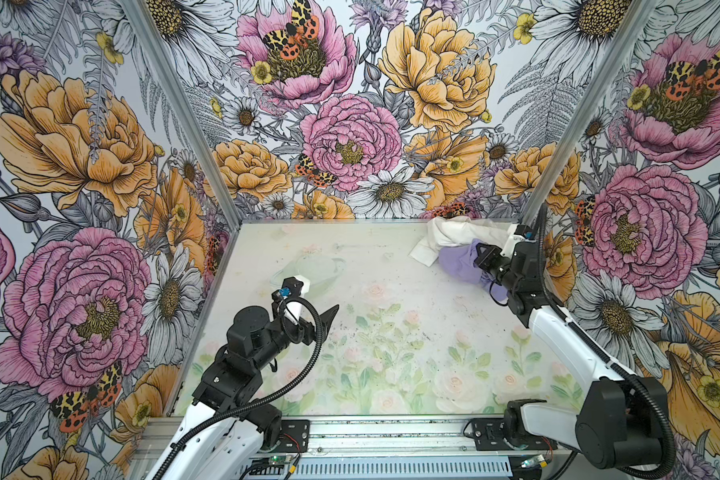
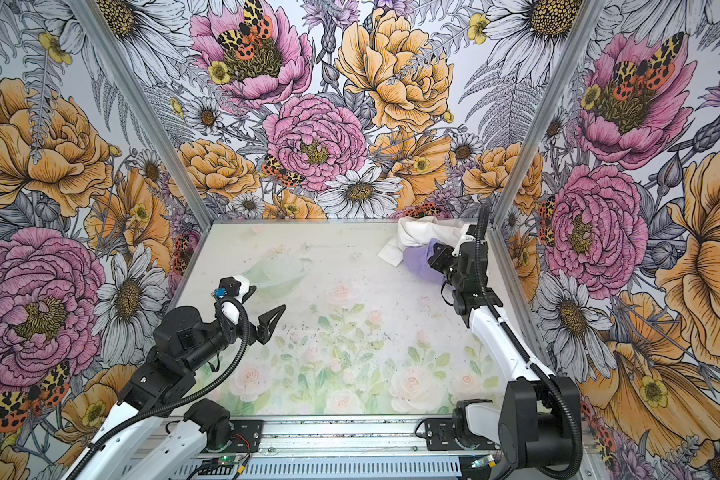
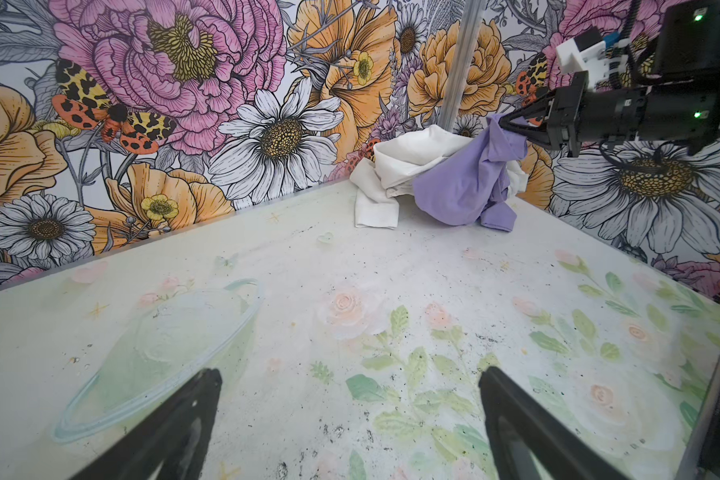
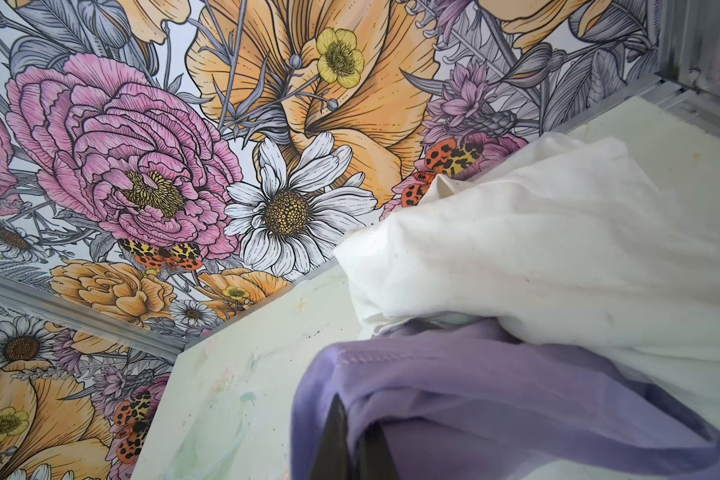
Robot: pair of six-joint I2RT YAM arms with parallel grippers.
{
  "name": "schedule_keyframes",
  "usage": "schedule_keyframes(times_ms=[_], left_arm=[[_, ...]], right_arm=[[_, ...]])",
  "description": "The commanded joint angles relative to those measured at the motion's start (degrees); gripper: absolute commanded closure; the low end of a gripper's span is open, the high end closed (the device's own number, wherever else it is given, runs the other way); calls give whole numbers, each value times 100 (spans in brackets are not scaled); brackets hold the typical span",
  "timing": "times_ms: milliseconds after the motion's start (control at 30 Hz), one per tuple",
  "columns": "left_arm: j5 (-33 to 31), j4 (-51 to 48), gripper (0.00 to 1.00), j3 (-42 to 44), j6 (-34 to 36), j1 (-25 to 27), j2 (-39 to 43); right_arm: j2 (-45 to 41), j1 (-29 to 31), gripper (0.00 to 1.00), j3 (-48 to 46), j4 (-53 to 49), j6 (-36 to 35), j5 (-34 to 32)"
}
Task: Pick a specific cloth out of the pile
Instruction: 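Close the right gripper on the purple shirt edge below the white cloth, then lift the purple shirt with the right gripper, pulling it out from under the white cloth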
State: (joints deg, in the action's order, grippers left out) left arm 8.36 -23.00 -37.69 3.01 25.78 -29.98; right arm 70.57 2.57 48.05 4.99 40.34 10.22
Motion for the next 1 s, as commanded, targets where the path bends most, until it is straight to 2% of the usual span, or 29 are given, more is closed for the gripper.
schedule_keyframes(times_ms=[0,967], left_arm=[[-108,-41,1,69,69,76,87],[-149,-55,1,78,66,106,146]], right_arm=[[-312,50,100,332,245,-128,103],[-700,277,100,1147,23,-202,268]])
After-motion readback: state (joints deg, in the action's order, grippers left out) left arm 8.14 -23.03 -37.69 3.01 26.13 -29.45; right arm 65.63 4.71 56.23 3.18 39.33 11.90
